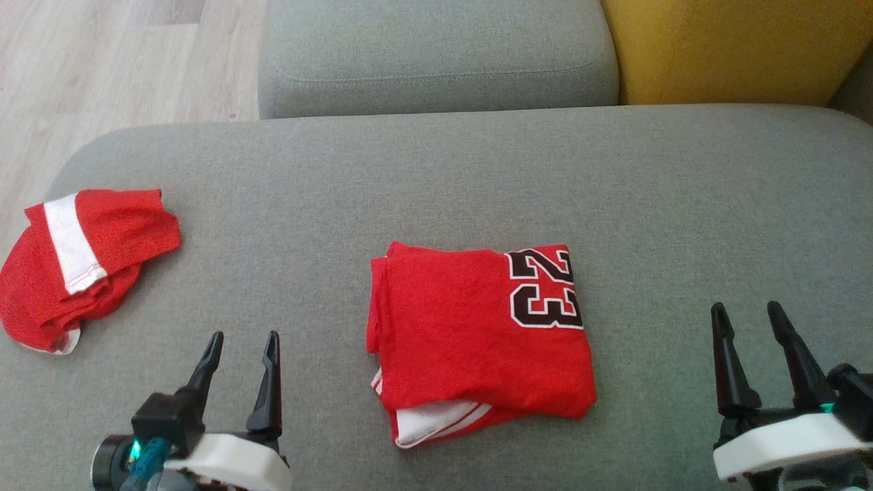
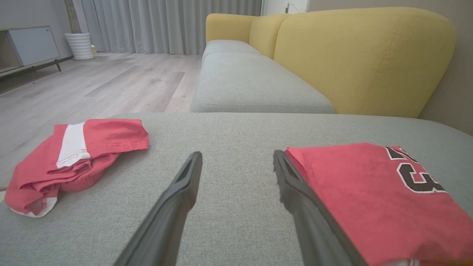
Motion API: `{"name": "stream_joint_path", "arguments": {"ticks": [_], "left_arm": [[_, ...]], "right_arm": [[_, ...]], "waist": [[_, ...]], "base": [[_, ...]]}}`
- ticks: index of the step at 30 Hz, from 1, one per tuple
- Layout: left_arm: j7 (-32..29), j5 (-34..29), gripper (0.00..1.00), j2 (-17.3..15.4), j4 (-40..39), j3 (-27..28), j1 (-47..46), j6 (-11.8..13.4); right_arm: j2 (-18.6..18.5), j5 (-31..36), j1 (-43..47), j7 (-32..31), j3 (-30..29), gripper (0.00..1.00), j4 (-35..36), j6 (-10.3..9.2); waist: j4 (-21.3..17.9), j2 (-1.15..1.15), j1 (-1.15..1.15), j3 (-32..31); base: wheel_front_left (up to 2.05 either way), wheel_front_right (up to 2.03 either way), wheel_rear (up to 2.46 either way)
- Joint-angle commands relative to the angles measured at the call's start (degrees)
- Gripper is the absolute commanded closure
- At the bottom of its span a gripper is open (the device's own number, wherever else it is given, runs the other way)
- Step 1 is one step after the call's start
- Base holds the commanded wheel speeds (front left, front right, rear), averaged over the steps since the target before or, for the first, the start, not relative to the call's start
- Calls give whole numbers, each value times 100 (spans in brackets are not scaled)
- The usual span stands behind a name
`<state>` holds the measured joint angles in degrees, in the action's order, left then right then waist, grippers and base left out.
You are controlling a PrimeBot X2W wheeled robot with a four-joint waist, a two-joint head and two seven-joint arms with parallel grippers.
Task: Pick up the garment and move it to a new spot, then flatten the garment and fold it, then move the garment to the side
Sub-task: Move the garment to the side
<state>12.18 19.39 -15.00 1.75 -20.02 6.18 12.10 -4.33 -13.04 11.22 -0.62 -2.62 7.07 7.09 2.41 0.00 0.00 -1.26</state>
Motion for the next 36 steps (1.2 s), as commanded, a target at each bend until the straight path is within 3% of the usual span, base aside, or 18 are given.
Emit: {"name": "stream_joint_path", "arguments": {"ticks": [1, 12, 22, 31, 32, 33, 34, 35, 36], "left_arm": [[2, 20, 0, -129, -231, 189, -256, 21], [11, 22, 0, -134, -286, 135, -421, 10], [110, -43, 0, 40, -225, -41, -1098, -184], [256, -139, 0, 310, -24, -120, -1571, -357], [263, -148, 0, 333, -6, -105, -1592, -363], [268, -156, 0, 353, 8, -86, -1605, -367], [272, -165, 0, 373, 19, -69, -1615, -373], [275, -174, 0, 390, 28, -49, -1620, -378], [277, -180, 0, 405, 25, -20, -1621, -379]], "right_arm": [[-43, 19, -201, -7, 101, 0, 193, 40], [-1, 43, -283, -126, 46, 0, -39, 40], [-157, -101, -1191, -162, 423, 0, -1508, 40], [-349, -333, -1840, -715, 913, 0, -2587, 40], [-355, -367, -1843, -812, 925, 9, -2659, 40], [-373, -374, -1848, -906, 940, 52, -2711, 40], [-386, -382, -1862, -924, 947, 85, -2713, 40], [-390, -408, -1864, -966, 965, 100, -2713, 40], [-407, -413, -1869, -1012, 990, 100, -2700, 40]], "waist": [[-1, 0, 0, 1], [123, 0, 0, 128], [700, 0, 0, 713], [1138, 0, 0, 1274], [1151, 0, 0, 1297], [1156, 0, 0, 1314], [1160, 0, 0, 1326], [1153, 0, 0, 1335], [1133, 0, 0, 1349]], "base": [[0, 0, 0], [0, 0, 0], [0, 0, 0], [0, 0, 0], [0, 0, 0], [0, 0, 0], [0, 0, 0], [0, 0, 0], [0, 0, 0]]}}
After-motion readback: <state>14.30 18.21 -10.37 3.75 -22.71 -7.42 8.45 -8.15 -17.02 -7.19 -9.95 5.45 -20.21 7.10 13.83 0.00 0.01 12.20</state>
